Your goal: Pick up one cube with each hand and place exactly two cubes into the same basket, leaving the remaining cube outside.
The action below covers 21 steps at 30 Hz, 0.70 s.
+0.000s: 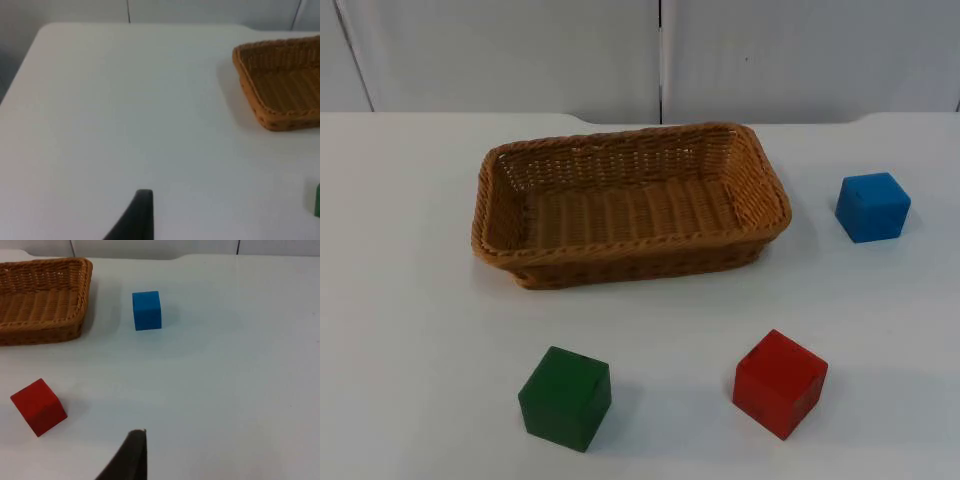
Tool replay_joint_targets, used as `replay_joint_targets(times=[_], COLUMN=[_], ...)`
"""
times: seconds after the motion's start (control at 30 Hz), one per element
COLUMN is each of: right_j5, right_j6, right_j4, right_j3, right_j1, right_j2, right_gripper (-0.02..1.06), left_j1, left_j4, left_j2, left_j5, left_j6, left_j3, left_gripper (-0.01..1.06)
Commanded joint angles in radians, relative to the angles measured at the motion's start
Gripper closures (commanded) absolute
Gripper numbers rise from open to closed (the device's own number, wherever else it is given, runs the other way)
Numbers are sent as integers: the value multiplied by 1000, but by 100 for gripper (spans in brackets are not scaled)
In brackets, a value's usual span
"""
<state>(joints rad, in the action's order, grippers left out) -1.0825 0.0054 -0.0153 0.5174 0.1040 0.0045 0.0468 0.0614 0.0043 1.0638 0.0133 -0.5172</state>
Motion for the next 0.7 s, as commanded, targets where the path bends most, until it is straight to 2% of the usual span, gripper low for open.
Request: replay_joint_targets(times=[0.0,0.27,0.67], right_j5=[10,41,53], right_j6=[3,-16,-16], right_j4=[-5,-7,-7], right_j3=[4,49,49], right_j1=[-1,-1,-1], right_j2=[9,83,85], right_gripper=[-1,-1,-1], left_j1=[3,3,3], left_j4=[3,19,34], left_j2=[-4,21,30], left_j5=[-13,-7,-7], left_j6=[-3,-3,-3], left_j3=[-17,-17,-17], left_gripper=[0,0,0])
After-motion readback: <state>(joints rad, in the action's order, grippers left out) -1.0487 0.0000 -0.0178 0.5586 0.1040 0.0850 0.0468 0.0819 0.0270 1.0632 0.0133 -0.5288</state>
